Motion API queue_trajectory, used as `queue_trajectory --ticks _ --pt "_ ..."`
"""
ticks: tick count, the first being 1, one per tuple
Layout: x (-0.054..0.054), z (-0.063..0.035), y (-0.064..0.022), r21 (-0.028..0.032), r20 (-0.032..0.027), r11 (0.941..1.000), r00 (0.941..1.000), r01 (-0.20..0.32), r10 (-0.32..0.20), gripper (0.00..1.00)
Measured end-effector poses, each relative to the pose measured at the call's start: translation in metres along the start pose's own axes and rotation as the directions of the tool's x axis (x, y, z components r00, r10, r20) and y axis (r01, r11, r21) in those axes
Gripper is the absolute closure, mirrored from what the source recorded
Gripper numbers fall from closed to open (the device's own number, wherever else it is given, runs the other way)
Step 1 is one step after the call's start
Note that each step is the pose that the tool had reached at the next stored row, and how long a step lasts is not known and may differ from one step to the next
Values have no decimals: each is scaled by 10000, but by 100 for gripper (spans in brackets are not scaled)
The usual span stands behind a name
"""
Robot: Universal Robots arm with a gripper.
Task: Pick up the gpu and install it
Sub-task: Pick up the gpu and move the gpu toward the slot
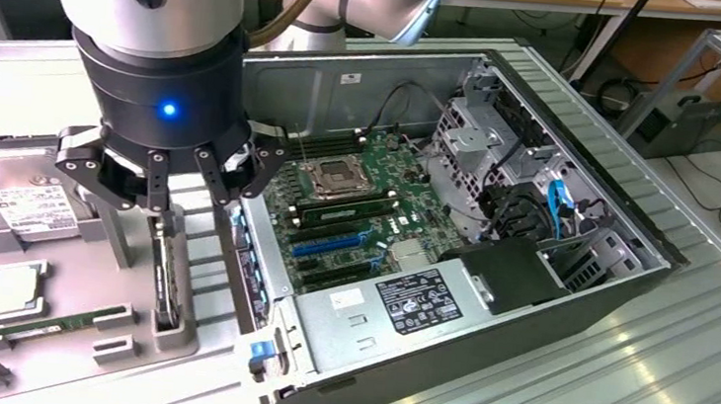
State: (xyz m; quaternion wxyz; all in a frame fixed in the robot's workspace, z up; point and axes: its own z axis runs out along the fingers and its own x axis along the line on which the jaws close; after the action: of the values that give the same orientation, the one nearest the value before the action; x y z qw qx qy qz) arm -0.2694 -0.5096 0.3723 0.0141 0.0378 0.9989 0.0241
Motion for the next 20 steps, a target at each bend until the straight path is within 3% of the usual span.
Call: queue_trajectory --ticks 20 --pt "101 64 -11 2 -1 10000 10000 1 -1 58"
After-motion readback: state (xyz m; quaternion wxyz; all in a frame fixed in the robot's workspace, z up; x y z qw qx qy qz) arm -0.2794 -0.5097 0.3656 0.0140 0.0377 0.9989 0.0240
